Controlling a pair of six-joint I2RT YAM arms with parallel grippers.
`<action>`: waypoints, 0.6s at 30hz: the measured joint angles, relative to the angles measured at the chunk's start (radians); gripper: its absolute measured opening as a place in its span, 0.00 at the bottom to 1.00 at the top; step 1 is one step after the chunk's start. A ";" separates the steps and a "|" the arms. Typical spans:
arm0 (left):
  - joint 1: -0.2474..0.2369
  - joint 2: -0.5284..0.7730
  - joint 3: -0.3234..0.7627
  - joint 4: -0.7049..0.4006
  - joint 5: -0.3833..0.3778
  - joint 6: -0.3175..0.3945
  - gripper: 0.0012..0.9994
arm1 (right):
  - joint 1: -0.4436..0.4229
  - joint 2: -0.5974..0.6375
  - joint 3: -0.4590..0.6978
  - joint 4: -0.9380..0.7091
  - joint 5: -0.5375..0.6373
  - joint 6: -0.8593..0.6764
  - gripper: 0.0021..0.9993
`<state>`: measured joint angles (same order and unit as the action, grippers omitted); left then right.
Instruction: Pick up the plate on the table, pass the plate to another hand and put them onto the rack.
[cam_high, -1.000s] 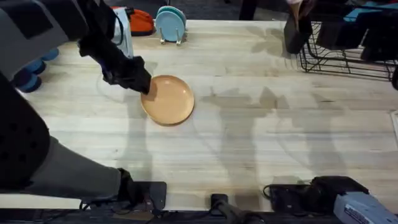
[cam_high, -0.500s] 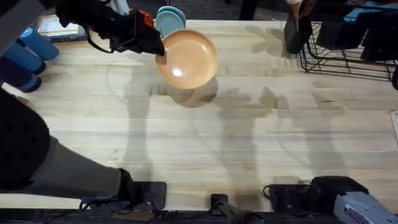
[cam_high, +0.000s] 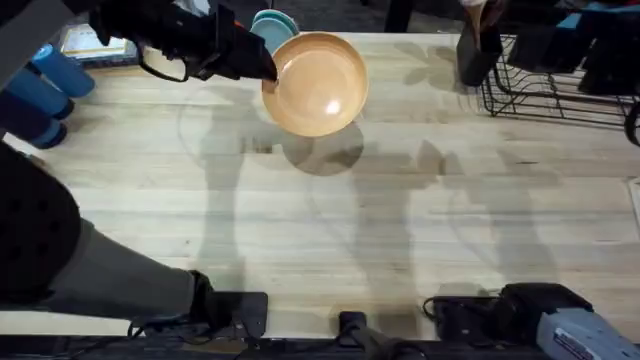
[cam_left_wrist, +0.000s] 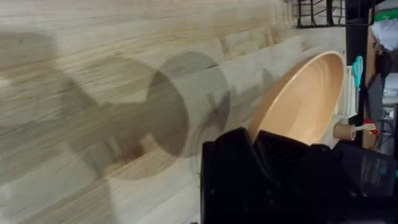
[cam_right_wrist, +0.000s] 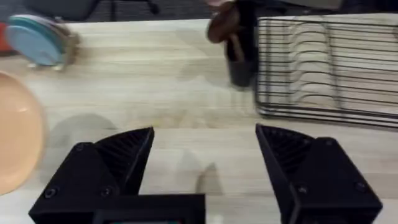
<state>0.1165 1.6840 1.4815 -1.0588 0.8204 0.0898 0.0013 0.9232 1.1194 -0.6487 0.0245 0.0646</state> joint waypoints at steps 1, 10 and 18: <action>0.000 0.000 0.000 0.000 0.000 0.000 0.04 | 0.000 0.005 0.000 0.001 -0.025 0.008 0.99; 0.000 0.000 0.000 0.000 0.003 0.000 0.04 | 0.000 0.116 0.004 0.017 -0.370 0.036 0.99; 0.000 0.000 0.000 0.000 0.003 0.000 0.04 | 0.058 0.171 0.004 0.129 -0.526 0.135 0.99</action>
<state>0.1165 1.6840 1.4815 -1.0588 0.8234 0.0895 0.0597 1.0942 1.1233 -0.5196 -0.5016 0.1992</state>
